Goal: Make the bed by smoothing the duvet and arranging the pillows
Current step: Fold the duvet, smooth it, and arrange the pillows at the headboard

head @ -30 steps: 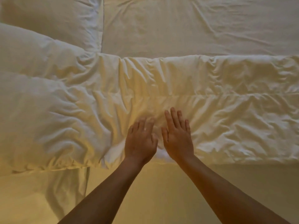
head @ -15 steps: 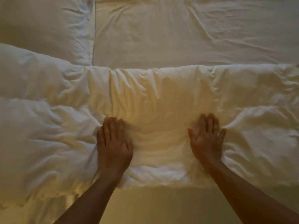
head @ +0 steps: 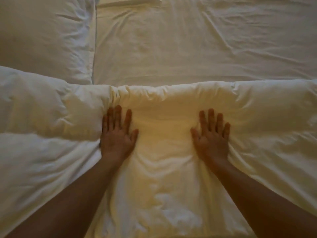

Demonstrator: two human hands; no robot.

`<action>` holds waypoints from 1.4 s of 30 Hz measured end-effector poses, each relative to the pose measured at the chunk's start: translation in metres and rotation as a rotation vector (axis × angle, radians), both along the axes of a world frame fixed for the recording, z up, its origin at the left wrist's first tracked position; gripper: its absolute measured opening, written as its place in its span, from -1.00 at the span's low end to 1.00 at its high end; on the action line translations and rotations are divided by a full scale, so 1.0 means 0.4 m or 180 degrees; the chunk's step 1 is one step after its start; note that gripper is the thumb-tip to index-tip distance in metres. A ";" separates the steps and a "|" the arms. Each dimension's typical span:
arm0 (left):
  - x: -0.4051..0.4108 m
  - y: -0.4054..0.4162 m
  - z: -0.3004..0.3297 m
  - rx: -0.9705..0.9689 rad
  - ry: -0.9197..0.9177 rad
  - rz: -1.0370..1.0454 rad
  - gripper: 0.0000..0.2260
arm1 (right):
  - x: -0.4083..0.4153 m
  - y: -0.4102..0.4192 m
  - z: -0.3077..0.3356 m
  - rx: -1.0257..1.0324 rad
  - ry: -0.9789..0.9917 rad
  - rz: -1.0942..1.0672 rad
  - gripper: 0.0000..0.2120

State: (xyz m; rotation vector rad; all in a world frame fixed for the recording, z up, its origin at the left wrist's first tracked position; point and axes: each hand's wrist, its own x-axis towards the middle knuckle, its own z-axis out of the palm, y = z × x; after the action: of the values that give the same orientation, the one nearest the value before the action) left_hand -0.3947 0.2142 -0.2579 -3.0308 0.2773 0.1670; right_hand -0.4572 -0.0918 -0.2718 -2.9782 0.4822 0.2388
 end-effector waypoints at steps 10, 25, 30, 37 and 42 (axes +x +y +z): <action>0.233 -0.198 0.053 -0.0647 0.0116 -0.0776 -0.37 | 0.265 0.121 0.082 0.0352 -0.0387 0.0983 -0.40; 0.456 -0.022 0.120 0.0107 0.0760 -0.0541 -0.31 | 0.448 -0.041 0.077 -0.0144 -0.0341 0.0332 -0.57; 0.461 -0.026 0.139 0.0327 0.0570 -0.0364 -0.27 | 0.465 -0.050 0.069 -0.0301 -0.0510 0.0336 -0.62; 0.283 -0.122 0.099 -0.0514 -0.0345 -0.0172 -0.46 | 0.332 0.067 0.082 0.0531 -0.0823 0.0447 -0.49; 0.095 -0.108 0.029 -0.0573 0.0042 -0.0766 -0.44 | 0.165 0.121 0.044 0.0456 -0.0387 0.1287 -0.39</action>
State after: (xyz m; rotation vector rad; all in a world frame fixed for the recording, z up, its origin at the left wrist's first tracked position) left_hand -0.3568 0.1712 -0.2464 -3.1369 0.6892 0.1506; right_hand -0.3912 -0.0434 -0.2541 -2.8955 -0.1488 0.1183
